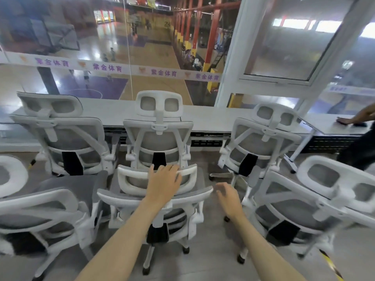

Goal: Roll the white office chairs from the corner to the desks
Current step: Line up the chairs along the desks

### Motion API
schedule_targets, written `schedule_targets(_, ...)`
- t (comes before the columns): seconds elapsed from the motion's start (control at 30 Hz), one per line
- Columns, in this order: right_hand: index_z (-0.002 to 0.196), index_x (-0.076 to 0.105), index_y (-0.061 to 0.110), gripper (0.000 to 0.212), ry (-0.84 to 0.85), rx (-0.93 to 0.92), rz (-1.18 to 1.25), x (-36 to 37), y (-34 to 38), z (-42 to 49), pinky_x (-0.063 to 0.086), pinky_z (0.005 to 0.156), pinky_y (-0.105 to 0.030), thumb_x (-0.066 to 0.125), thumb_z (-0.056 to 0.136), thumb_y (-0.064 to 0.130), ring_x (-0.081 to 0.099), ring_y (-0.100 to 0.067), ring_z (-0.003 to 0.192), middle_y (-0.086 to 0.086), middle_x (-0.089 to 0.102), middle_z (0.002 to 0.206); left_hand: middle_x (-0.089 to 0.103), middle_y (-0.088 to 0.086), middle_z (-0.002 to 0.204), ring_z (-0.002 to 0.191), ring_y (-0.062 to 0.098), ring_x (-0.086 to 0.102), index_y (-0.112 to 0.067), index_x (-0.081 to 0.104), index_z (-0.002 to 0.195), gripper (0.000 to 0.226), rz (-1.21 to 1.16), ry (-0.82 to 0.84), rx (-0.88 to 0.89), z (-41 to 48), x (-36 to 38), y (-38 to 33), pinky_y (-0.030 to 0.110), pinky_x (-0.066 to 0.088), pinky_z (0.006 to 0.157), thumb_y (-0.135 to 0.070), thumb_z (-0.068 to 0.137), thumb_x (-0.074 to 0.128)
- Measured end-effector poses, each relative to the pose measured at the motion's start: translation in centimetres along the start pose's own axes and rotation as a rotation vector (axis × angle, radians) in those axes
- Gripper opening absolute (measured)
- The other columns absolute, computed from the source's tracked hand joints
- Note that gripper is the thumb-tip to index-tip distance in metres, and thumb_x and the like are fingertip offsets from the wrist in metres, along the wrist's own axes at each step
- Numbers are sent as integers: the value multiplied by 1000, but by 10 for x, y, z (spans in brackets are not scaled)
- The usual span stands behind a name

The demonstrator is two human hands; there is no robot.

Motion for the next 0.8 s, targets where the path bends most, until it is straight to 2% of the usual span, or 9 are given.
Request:
schedule_targets(0.1, 120, 64, 18, 23, -39, -14, -66, -34, -6, -21, 36, 88, -24, 55, 99, 16, 53, -15, 109, 5, 55, 115, 67, -8, 111, 101, 18, 63, -27, 64, 120, 29, -42, -16, 58, 1, 11, -31, 51, 42, 101, -29, 93, 54)
schedule_targets(0.23, 113, 67, 23, 18, -65, 29, -59, -72, -36, -44, 42, 86, -26, 56, 99, 19, 58, -14, 104, 6, 60, 114, 65, -6, 120, 114, 21, 59, -26, 63, 124, 36, -74, 14, 84, 2, 15, -74, 50, 40, 102, -23, 89, 53)
schedule_targets(0.4, 110, 67, 21, 19, -98, 44, 29, -119, -79, -64, 40, 81, -22, 51, 101, 16, 57, -14, 104, 3, 60, 115, 62, -3, 123, 113, 23, 57, -24, 59, 129, 38, -105, 118, 178, -7, 41, -140, 42, 42, 95, -24, 93, 47)
schedule_targets(0.57, 107, 67, 23, 20, -97, 43, 93, -183, -144, -67, 43, 93, -28, 53, 99, 12, 56, -13, 110, 3, 61, 117, 58, -3, 126, 115, 22, 54, -26, 52, 133, 37, -120, 233, 234, -10, 78, -232, 41, 44, 91, -26, 97, 44)
schedule_targets(0.67, 110, 65, 23, 20, -124, 76, 106, -235, -196, -69, 39, 91, -25, 52, 100, 12, 55, -13, 113, 3, 59, 120, 57, -4, 126, 115, 21, 53, -26, 53, 132, 35, -137, 287, 245, -9, 105, -298, 41, 44, 89, -26, 98, 44)
schedule_targets(0.8, 115, 64, 24, 20, -180, 86, 105, -300, -259, -72, 40, 92, -28, 52, 101, 16, 53, -13, 113, 4, 59, 119, 54, -3, 127, 118, 22, 50, -25, 52, 133, 35, -203, 378, 221, 2, 140, -378, 44, 46, 91, -26, 99, 46)
Point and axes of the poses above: each hand's wrist, its own z-axis towards the middle knuckle, its own x-axis out of the palm, y = z × x, the point moved 8 cm from there along z, towards the middle knuckle
